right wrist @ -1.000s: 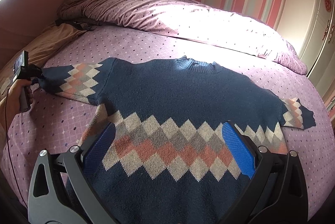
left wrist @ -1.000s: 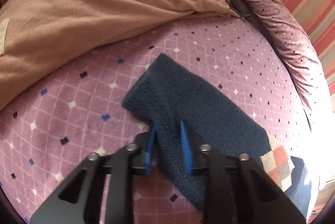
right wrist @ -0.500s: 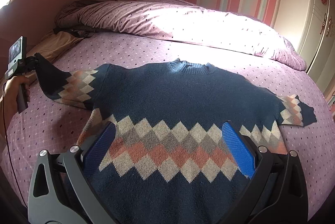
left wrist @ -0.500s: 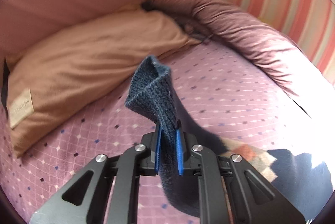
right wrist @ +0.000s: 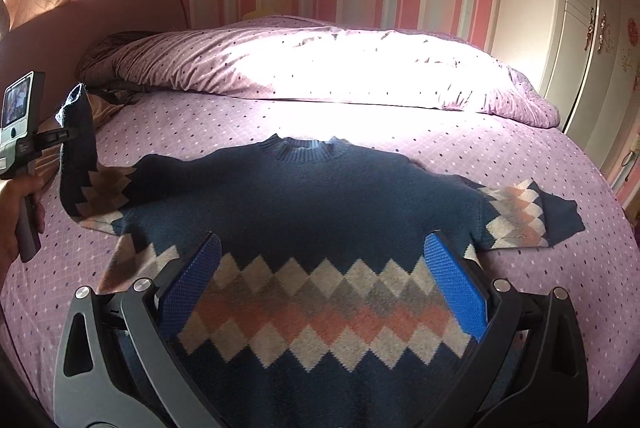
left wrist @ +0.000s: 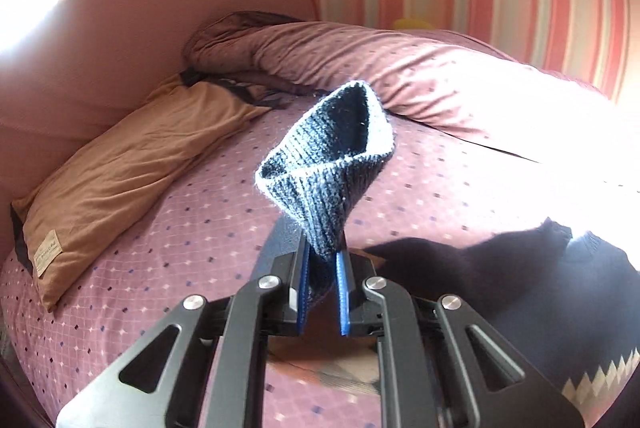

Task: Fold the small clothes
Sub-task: 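Lift the sleeve with the left tool and fold it across the sweater body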

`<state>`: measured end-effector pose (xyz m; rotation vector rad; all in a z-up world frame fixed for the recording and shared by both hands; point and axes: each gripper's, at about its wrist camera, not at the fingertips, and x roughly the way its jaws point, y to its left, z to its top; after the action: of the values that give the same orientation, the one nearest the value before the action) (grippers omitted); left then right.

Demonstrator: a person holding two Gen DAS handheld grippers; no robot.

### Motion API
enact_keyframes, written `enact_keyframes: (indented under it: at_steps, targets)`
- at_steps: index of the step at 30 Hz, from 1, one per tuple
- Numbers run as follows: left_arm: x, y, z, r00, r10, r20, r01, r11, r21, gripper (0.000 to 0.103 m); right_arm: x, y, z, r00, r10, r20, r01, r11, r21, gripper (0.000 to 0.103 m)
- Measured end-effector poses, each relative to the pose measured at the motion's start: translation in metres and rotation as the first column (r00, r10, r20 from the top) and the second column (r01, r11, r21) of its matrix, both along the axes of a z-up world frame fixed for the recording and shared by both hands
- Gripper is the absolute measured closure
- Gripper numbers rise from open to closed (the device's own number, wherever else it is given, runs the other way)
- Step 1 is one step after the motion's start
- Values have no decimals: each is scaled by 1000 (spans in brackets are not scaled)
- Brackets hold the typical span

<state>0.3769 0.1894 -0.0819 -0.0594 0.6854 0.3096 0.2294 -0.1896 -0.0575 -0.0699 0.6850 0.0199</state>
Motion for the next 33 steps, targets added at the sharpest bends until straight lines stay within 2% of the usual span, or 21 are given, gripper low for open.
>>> enact_keyframes:
  at_steps: [7,22,33]
  targets:
    - [-12,-84,0,997,-77,-15,78,997,19,92,31,-57,-4,999,-33,1,33,999,-15,3]
    - [-43,-206,1,983,-183,-27,183,983,19,92,59,-147,-21,992,-126,-13,126,992,-17,3]
    - [-31,-312,-32,959,-269,-87,274,961,45,92,73,-202,-25,985,-168,-27,168,986,-8,3]
